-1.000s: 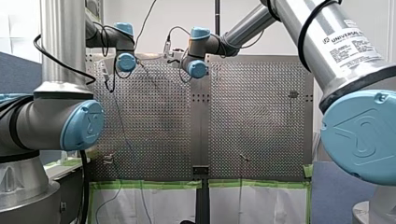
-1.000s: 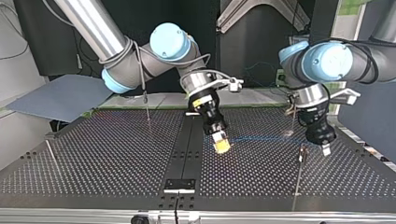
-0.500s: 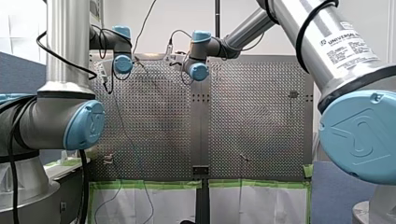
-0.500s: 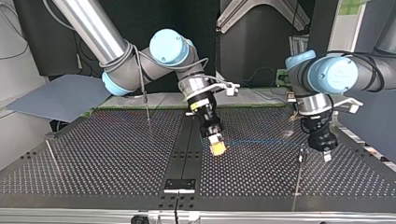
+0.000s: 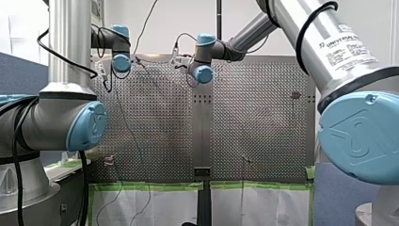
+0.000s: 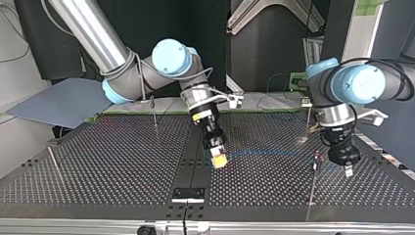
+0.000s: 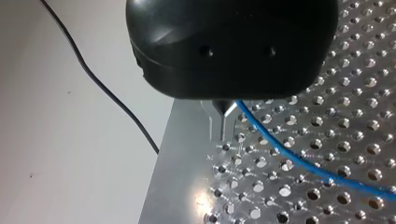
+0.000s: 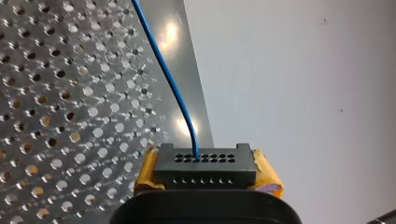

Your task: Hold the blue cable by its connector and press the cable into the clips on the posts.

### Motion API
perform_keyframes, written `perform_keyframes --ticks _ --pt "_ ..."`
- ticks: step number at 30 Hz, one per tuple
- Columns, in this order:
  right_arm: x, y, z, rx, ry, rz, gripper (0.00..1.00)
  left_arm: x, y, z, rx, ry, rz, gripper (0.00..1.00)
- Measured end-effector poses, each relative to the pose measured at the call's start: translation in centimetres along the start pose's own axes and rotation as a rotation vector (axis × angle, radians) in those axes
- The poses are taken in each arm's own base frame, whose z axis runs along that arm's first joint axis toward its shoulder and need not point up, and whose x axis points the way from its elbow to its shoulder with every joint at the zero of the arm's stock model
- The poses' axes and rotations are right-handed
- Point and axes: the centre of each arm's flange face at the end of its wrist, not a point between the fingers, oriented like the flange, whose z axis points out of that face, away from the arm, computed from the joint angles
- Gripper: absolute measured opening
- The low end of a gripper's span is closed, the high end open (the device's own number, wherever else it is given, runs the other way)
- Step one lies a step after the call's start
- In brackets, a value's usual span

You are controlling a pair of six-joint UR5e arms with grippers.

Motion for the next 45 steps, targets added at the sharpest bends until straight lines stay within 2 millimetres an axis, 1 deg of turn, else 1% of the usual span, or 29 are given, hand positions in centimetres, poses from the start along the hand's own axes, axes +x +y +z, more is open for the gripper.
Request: perform_keyframes --ticks 5,11,19,21,27,35,42,43,44,45 --pt "0.5 1.2 0.6 -0.011 0.013 -0.003 0.00 0.4 0.4 0.9 0.005 0.010 -0.003 0.02" --pt "0.8 2.3 1.1 -0.022 0.022 -0.009 0.00 0.8 0.2 2.0 0.019 0.022 -0.011 0.02" --pt "1.2 4.2 1.8 -0.036 0.034 -0.015 0.00 -0.7 -0.6 3.4 0.049 -0.012 -0.064 0.02" --pt "1.2 4.7 2.2 -0.040 0.037 -0.015 0.00 -0.9 -0.6 3.5 0.051 -0.014 -0.070 0.02" --pt "0.4 6.1 3.1 -0.051 0.031 -0.018 0.00 -0.9 -0.3 3.7 0.051 -0.009 -0.082 0.02" --pt "0.0 6.8 3.5 -0.048 0.026 -0.016 0.00 -0.9 -0.2 3.8 0.058 -0.004 -0.108 0.02" --pt "-0.1 6.5 3.5 -0.038 0.019 -0.014 0.00 -0.8 -0.2 3.7 0.062 0.001 -0.124 0.02" --pt "-0.1 6.4 3.4 -0.037 0.017 -0.013 0.00 -0.7 -0.2 3.7 0.062 0.002 -0.126 0.07" --pt "-0.1 6.4 3.4 -0.037 0.015 -0.013 0.00 -0.7 -0.2 3.7 0.061 0.003 -0.126 0.16" --pt "-0.2 6.4 3.4 -0.036 0.014 -0.013 0.00 -0.7 -0.2 3.7 0.061 0.005 -0.127 0.16"
